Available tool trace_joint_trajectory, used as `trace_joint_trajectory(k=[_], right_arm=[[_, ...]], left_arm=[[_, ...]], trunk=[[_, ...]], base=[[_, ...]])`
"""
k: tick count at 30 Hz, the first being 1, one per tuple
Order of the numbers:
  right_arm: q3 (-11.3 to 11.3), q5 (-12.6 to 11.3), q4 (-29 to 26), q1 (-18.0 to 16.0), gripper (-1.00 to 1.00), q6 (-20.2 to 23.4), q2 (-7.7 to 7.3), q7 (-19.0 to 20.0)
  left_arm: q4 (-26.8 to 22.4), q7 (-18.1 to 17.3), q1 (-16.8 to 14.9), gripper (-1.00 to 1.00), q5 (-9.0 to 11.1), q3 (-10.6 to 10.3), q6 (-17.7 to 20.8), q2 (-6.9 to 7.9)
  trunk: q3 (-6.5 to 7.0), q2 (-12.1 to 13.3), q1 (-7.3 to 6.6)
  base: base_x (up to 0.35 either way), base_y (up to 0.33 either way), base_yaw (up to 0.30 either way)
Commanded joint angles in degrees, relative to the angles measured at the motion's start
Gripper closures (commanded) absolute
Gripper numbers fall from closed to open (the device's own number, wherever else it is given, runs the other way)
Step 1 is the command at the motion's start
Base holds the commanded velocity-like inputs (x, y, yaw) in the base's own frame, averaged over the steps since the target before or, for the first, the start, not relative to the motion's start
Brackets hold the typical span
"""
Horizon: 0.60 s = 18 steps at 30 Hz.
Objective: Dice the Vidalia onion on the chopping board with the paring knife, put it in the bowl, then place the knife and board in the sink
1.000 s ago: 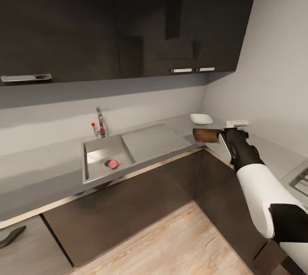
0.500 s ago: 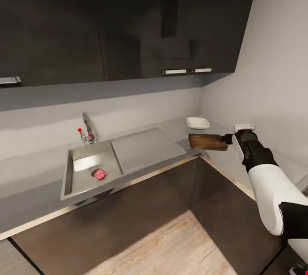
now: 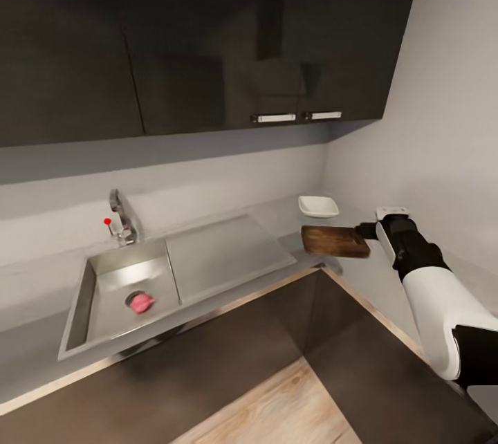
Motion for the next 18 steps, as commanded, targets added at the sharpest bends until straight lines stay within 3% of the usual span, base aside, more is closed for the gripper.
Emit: trace_joint_trajectory(k=[1,6,12,18], right_arm=[[-0.1,0.6,0.0,0.0,-1.0,0.2,0.02,0.3],[-0.1,0.6,0.2,0.0,-1.0,-0.3,0.02,0.4],[-0.2,0.6,2.0,0.0,-1.0,-1.1,-0.24,0.4],[-0.2,0.6,7.6,0.0,-1.0,-5.8,-0.77,0.3]], left_arm=[[-0.1,0.0,0.0,-1.0,0.1,0.3,-0.1,-0.05],[0.0,0.0,0.0,-1.0,0.1,0.3,-0.1,-0.05],[0.0,0.0,0.0,-1.0,0.1,0.3,-0.1,-0.05],[0.0,0.0,0.0,-1.0,0.1,0.3,-0.1,-0.03]], trunk=[[-0.12,-0.1,0.07],[-0.12,-0.1,0.07],[-0.12,-0.1,0.07],[-0.12,-0.1,0.07]], base=[[0.313,-0.023,0.0],[0.286,-0.05,0.0],[0.055,-0.026,0.0],[0.229,-0.122,0.0]])
